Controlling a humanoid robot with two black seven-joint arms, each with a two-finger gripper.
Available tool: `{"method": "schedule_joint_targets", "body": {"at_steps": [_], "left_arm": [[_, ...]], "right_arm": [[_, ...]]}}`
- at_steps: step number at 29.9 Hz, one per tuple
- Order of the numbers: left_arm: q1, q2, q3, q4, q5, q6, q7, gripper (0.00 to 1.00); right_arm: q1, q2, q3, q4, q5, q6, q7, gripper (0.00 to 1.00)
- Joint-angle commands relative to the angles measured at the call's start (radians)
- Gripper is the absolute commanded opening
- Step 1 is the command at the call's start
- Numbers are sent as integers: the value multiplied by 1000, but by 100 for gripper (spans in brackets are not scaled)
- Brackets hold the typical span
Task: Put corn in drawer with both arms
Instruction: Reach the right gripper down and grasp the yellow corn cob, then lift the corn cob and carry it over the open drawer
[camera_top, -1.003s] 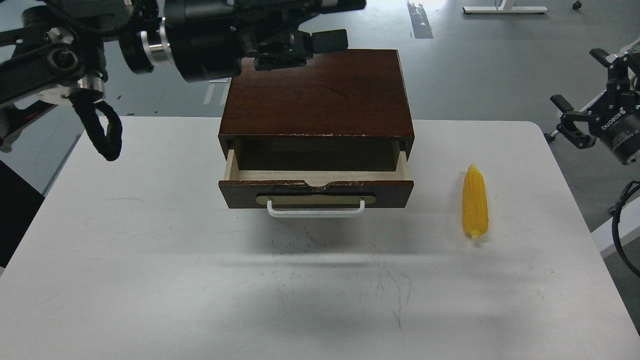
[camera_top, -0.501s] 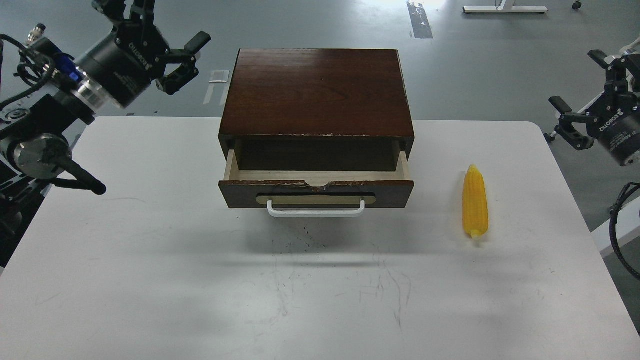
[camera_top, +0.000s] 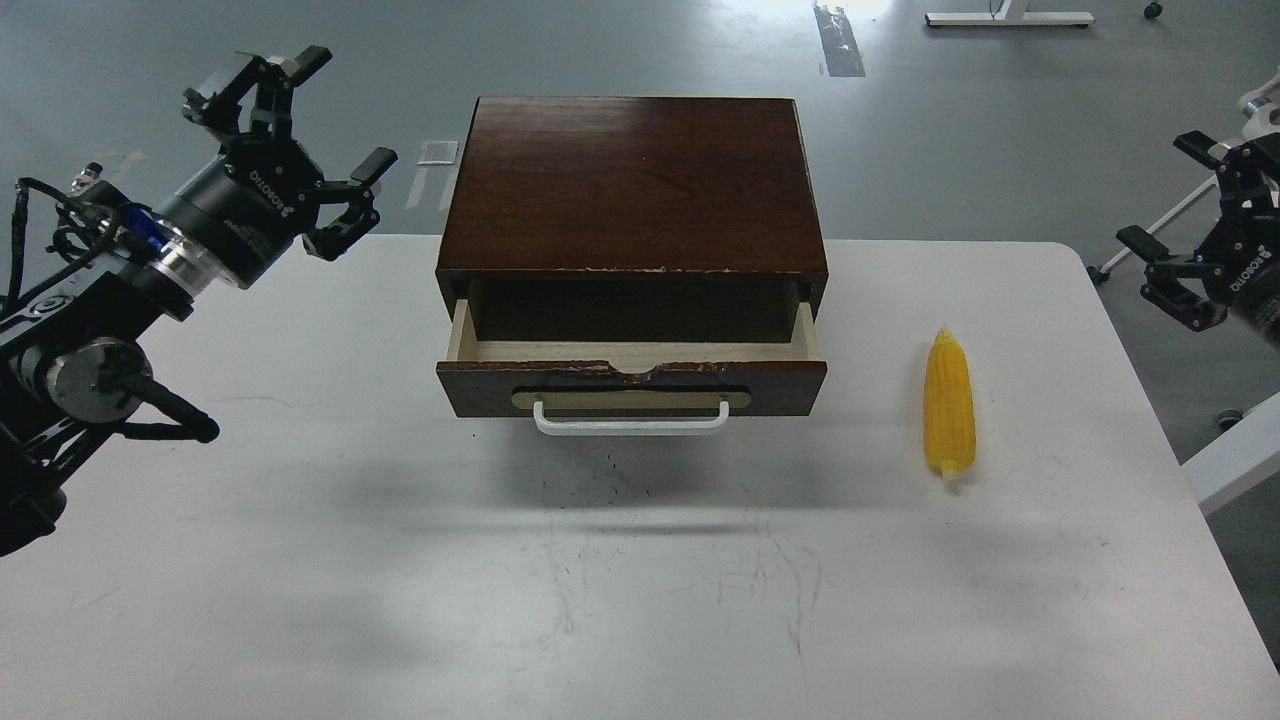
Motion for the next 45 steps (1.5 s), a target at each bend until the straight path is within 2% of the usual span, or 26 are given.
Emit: {"method": "schedule_joint_targets", "body": {"at_steps": [1, 5, 10, 15, 18, 27, 36, 42, 43, 44, 45], "left_arm": [[-1, -2, -2, -3, 1, -3, -1, 99], [-1, -4, -2, -6, 1, -5, -1, 99], [-1, -5, -2, -10, 1, -5, -1, 99], [-1, -5, -3, -13, 2, -5, -1, 99], [-1, -5, -3, -15, 2, -5, -1, 99], [-1, -5, -3, -15, 5, -5, -3, 99], [-1, -5, -5, -15, 2, -5, -5, 99], [-1, -5, -5, -15, 2, -5, -5, 99], [-1, -5, -5, -15, 5, -5, -5, 99], [-1, -5, -5, -15, 2, -5, -5, 99], [-1, -5, -5, -15, 5, -5, -5, 99]], "right_arm": [[31, -8, -6, 5, -329, 0, 0, 100], [31, 3, -13, 0, -518, 0, 0, 100], [117, 104, -165, -45, -635, 0, 0, 100], [258, 176, -416, -154, -633, 0, 0, 100], [286, 235, -473, -193, -633, -1, 0, 100], [292, 393, -538, -317, -633, -1, 0, 100], [290, 433, -589, -366, -633, -1, 0, 98], [287, 437, -638, -366, -632, -1, 0, 85], [289, 437, -644, -366, -632, -1, 0, 76], [289, 437, -645, -366, -632, -1, 0, 62], [289, 437, -645, -365, -632, -1, 0, 54]]}}
